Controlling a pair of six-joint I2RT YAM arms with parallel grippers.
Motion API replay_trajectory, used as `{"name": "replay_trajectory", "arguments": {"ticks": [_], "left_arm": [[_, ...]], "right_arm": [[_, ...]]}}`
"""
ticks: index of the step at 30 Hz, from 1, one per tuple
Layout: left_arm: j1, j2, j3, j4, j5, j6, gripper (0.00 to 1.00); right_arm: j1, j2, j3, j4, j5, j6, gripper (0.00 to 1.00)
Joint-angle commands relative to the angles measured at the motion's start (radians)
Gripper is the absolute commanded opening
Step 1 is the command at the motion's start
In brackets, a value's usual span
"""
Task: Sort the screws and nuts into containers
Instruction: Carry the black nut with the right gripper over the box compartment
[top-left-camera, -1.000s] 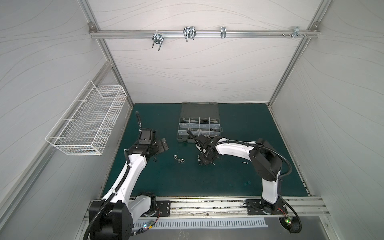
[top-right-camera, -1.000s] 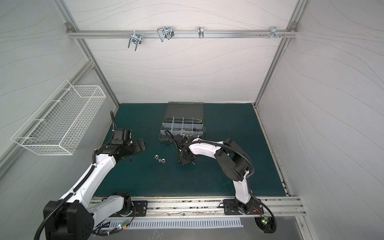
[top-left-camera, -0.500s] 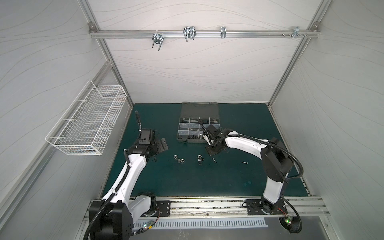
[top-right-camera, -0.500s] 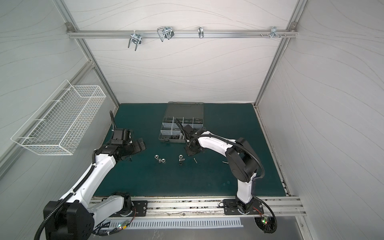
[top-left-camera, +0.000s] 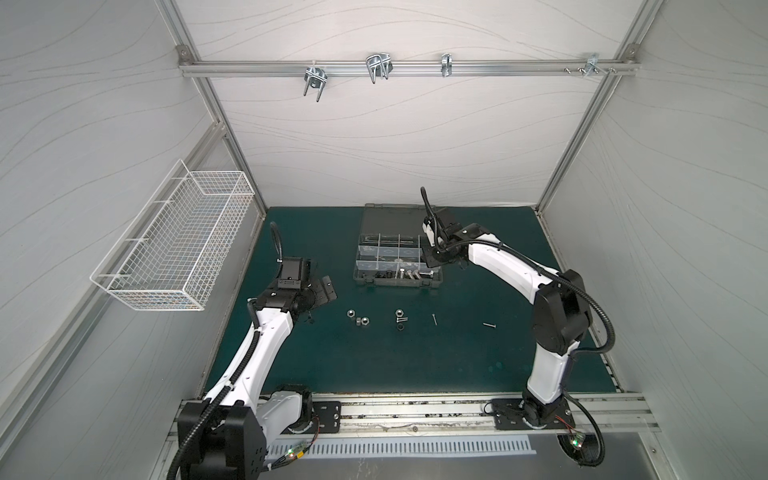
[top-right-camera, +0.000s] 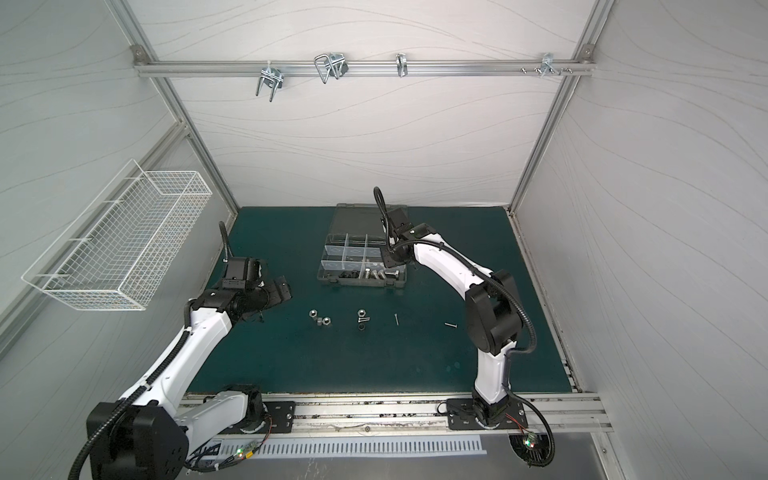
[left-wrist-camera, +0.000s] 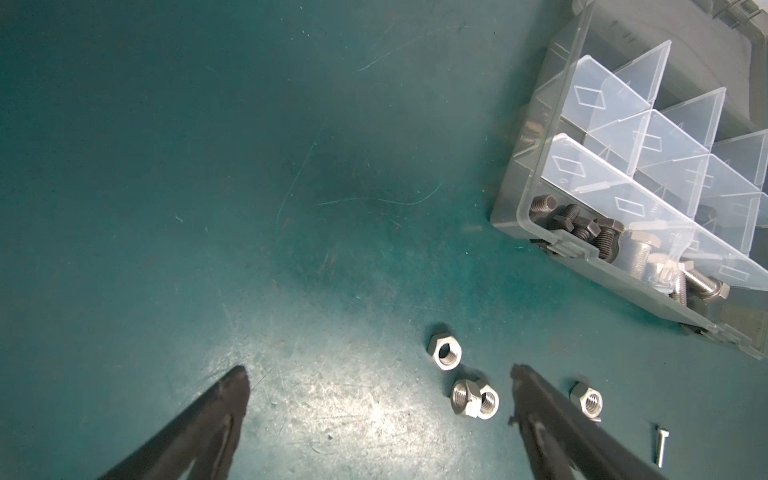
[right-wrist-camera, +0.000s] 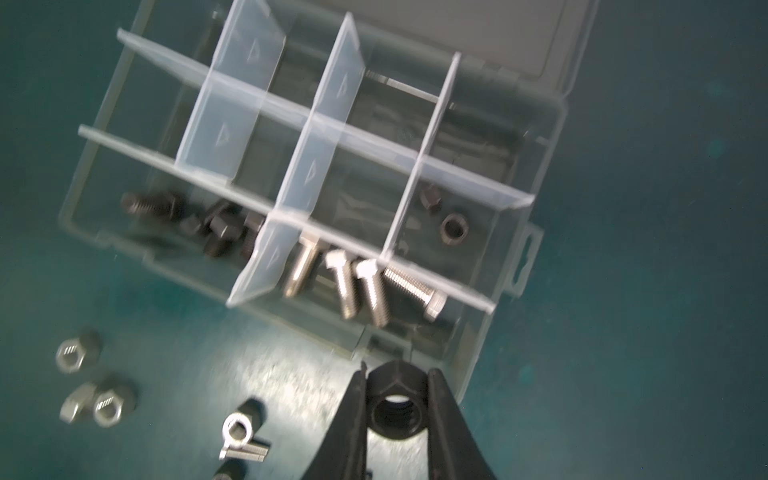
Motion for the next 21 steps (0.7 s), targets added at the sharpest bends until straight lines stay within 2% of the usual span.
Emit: {"name": "replay_trajectory", "arguments": {"ticks": [1, 14, 21], "left_arm": [[0.006, -0.007, 0.044, 0.003, 0.002, -0.006, 0.99], [0.006, -0.006, 0.044, 0.004, 0.007, -0.005, 0.99], [0.006, -0.007, 0.045, 0.003, 0.006, -0.004, 0.99]], "right_arm": [[-0.02, 0.067, 0.064, -0.014, 0.02, -0.034, 0.0], [-0.068, 0.236, 0.189, -0.019, 0.03, -0.063, 0.0], [-0.076, 0.271, 0.186, -0.018, 0.033, -0.061, 0.07]]}}
